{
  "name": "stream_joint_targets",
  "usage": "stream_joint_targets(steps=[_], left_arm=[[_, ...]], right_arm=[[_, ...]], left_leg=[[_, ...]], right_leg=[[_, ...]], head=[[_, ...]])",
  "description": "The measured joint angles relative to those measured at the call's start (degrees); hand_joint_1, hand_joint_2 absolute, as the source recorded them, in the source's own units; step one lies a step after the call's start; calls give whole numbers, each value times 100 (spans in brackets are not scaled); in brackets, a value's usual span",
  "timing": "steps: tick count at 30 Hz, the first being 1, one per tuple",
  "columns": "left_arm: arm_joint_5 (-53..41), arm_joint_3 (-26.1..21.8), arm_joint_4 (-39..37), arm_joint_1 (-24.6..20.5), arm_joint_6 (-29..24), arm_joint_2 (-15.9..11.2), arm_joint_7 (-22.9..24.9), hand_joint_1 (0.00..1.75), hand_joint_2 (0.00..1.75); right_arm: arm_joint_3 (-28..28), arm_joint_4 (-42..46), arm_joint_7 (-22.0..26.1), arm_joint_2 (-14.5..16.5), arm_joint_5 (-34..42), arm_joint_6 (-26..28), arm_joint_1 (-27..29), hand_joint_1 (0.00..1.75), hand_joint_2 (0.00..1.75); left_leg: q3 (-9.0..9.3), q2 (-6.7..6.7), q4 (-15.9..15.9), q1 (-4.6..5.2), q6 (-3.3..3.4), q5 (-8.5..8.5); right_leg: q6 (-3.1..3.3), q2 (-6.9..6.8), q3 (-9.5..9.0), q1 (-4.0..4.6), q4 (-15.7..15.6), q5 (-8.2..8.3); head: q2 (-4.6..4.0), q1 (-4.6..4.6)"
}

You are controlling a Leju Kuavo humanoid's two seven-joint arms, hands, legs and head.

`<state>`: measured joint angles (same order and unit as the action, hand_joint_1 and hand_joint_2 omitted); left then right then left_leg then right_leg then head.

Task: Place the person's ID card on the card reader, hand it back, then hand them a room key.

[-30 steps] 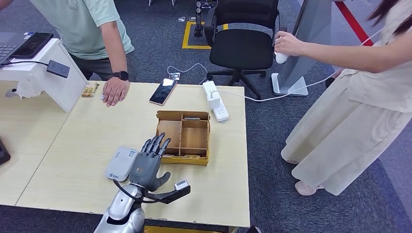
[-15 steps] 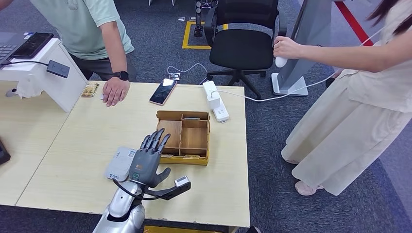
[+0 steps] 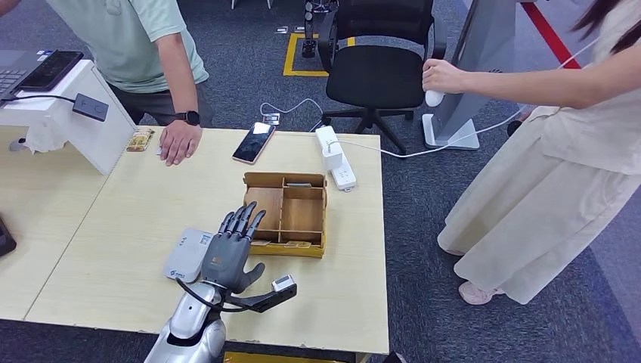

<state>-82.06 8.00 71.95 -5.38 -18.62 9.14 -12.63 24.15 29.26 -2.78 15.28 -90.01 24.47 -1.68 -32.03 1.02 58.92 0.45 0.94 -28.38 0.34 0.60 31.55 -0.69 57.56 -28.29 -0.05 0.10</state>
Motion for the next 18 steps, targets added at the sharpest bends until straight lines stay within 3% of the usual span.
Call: stream_joint_targets(steps=[18], left_arm=[[-167,0,-90,-62,-39,-10,187,0,175]], right_arm=[[1,33,0,1,0,-4,11,0,0]], left_leg=[[0,0,0,0,0,0]], right_leg=[[0,0,0,0,0,0]], head=[[-1,1]])
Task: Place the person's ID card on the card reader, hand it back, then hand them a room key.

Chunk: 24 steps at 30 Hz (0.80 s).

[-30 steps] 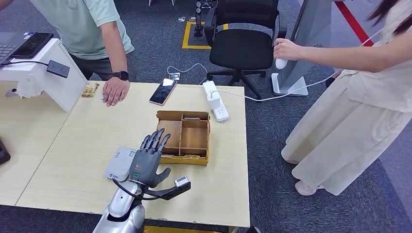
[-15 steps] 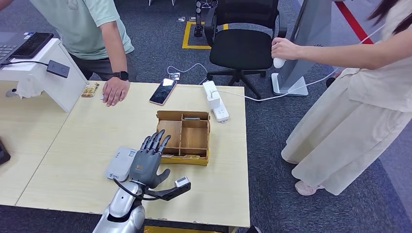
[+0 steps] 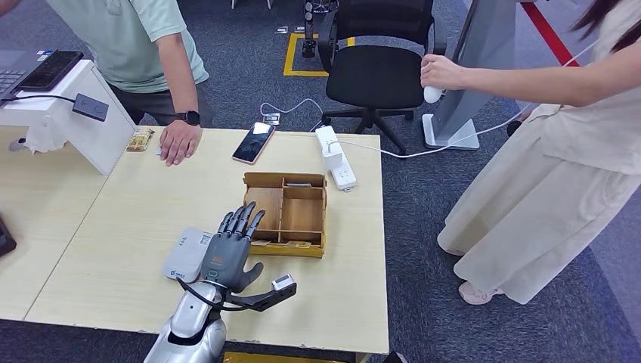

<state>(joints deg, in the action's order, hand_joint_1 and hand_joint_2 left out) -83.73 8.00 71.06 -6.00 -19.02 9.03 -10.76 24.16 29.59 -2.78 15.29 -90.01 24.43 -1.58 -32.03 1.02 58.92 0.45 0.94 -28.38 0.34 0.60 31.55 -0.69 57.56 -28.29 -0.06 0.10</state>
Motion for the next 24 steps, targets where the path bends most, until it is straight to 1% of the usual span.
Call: stream_joint_targets(steps=[14,15,16,18,19,20,24], left_arm=[[-9,0,0,-28,7,2,1,0,175],[-9,0,0,-28,7,2,1,4,175],[-8,0,0,-28,7,2,1,27,175],[10,0,0,-30,8,2,0,115,175],[25,0,0,-30,8,2,-4,154,175],[44,0,0,-31,9,2,-12,175,175],[109,0,0,-31,20,2,-74,175,175]], right_arm=[[0,0,4,1,0,-8,0,0,0],[-1,0,4,1,0,-8,0,0,0],[-1,0,4,1,0,-8,0,0,0],[0,0,5,1,0,-8,0,0,0],[0,0,5,1,0,-8,0,0,0],[1,0,5,1,0,-8,0,0,0],[1,1,7,1,0,-8,0,0,0]], left_leg=[[0,0,0,0,0,0],[0,0,0,0,0,0],[0,0,0,0,0,0],[0,0,0,0,0,0],[0,0,0,0,0,0],[0,0,0,0,0,0],[0,0,0,0,0,0]], right_leg=[[0,0,0,0,0,0],[0,0,0,0,0,0],[0,0,0,0,0,0],[0,0,0,0,0,0],[0,0,0,0,0,0],[0,0,0,0,0,0],[0,0,0,0,0,0]], head=[[0,0],[1,0],[0,1],[0,1],[-1,0],[0,0],[0,0]])
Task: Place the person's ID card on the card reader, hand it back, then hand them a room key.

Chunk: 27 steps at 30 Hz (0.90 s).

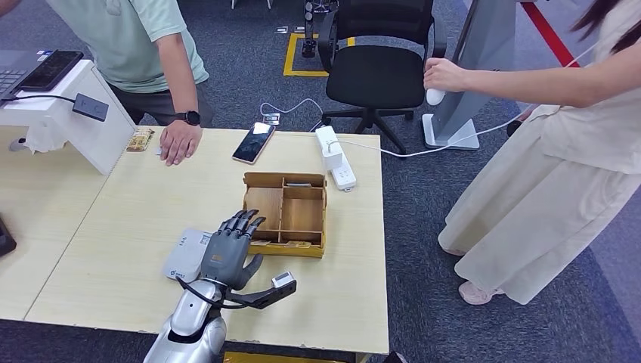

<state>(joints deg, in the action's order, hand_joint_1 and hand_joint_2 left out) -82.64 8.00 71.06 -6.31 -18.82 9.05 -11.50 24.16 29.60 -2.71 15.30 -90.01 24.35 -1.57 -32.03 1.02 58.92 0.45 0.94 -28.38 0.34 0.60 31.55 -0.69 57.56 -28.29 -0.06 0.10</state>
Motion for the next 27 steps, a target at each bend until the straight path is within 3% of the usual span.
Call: stream_joint_targets(steps=[27], left_arm=[[-15,0,-11,-22,-30,2,-77,175,175]], right_arm=[[-23,2,-116,11,0,17,4,0,0]], left_leg=[[1,0,0,0,0,0]], right_leg=[[0,0,0,0,0,0]], head=[[0,-1]])
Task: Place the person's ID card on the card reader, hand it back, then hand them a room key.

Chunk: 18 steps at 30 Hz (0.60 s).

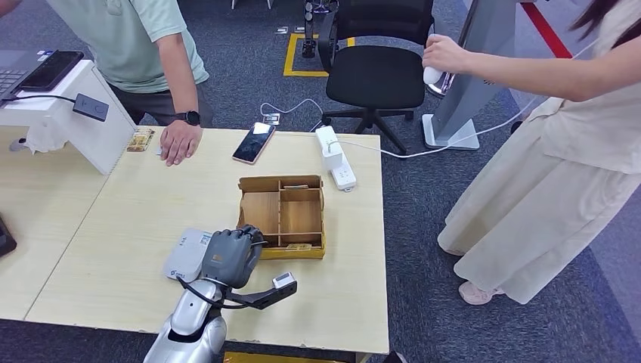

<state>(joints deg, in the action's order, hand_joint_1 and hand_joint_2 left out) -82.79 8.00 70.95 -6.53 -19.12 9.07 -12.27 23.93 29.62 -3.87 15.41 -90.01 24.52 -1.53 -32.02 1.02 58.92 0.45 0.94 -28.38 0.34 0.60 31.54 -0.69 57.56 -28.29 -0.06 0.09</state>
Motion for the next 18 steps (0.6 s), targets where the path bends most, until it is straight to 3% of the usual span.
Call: stream_joint_targets(steps=[9,18], left_arm=[[79,0,106,-103,-66,-42,-143,175,175],[314,-1,678,-279,12,-109,-185,175,175]], right_arm=[[-173,0,-193,-8,0,-7,32,0,0],[-409,34,-367,-15,0,25,152,0,0]], left_leg=[[-1,0,0,0,0,0],[-2,1,0,-1,0,0]], right_leg=[[0,0,1,0,0,0],[0,-1,0,0,0,0]], head=[[-1,0],[-1,0]])
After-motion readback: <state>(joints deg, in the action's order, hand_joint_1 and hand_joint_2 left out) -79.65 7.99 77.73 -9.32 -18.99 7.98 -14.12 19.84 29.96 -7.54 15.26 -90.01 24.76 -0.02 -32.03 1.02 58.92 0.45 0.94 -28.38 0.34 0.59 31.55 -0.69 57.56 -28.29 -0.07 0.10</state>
